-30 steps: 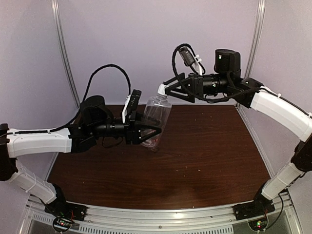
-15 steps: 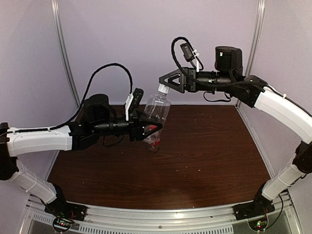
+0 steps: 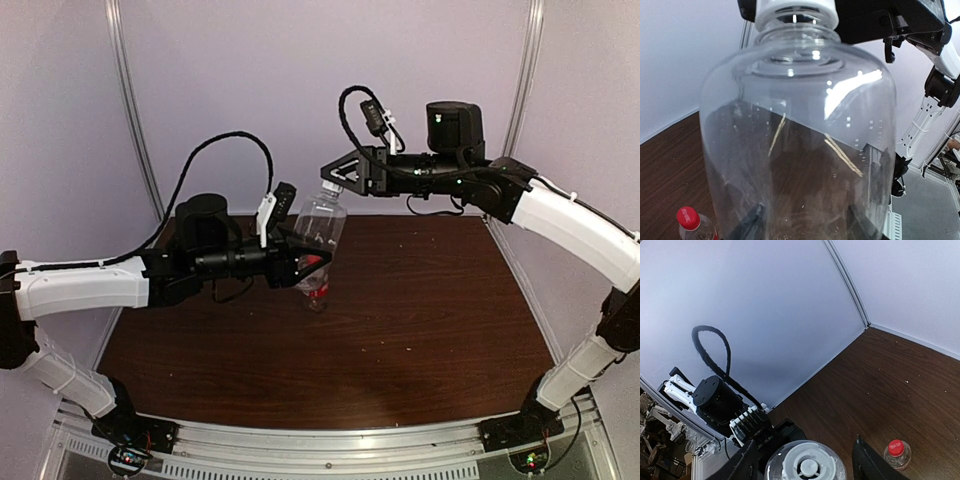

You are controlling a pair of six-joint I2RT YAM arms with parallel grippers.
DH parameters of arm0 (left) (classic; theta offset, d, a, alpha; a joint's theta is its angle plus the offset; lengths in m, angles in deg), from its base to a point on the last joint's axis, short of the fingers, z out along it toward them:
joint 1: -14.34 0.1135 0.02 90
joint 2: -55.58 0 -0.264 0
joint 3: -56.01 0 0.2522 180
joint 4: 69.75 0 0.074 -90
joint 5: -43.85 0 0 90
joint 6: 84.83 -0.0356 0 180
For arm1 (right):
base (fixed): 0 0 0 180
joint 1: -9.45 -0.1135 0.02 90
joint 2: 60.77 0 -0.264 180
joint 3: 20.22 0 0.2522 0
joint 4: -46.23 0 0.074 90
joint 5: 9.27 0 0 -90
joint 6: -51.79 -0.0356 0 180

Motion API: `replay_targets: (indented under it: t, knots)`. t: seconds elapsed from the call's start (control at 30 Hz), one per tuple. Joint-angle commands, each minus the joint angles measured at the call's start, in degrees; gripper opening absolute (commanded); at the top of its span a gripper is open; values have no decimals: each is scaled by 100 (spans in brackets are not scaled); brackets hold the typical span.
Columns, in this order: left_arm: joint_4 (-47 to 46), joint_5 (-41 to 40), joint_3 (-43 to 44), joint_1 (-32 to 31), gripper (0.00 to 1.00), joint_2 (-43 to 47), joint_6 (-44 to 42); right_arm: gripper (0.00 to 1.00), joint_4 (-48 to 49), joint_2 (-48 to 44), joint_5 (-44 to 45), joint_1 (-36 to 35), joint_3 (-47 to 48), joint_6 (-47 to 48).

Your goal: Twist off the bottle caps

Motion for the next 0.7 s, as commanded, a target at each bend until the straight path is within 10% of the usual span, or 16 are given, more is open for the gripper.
replay_targets:
  t: [0.0, 0.67]
  knots:
    - [-168, -126, 188, -23, 46, -10, -126, 60, 140, 56, -21, -38, -6, -119]
    - [-197, -195, 75, -26, 46, 98, -161, 36, 304, 191, -186, -39, -126, -189]
